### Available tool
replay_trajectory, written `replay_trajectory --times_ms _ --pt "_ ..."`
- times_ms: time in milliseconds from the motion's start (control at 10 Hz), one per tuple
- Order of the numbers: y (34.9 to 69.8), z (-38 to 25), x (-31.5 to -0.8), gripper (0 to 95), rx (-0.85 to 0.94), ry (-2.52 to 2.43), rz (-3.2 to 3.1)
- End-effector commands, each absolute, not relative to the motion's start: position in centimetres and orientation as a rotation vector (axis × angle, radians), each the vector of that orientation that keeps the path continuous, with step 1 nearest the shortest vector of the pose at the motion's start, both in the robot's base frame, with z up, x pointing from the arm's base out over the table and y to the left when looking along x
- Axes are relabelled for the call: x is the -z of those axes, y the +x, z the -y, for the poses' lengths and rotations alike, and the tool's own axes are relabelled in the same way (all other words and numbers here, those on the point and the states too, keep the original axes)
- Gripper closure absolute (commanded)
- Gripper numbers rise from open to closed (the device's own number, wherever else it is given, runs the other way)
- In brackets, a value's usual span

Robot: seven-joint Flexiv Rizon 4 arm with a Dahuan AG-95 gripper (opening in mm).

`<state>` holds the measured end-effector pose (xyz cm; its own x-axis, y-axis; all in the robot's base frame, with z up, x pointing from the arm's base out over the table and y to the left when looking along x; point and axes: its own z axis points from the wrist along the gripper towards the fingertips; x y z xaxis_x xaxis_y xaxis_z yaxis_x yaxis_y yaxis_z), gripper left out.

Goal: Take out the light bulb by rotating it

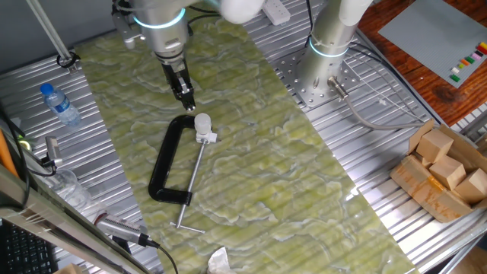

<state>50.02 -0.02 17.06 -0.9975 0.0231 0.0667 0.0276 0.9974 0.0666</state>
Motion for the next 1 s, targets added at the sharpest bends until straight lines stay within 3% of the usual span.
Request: replay_trajectory --times_ms 100,1000 --pt "50.00 0.00 -17.00 95.0 0.128 -0.053 3.058" --pt "50.05 -0.05 -16.96 95.0 0.122 -0.093 3.037"
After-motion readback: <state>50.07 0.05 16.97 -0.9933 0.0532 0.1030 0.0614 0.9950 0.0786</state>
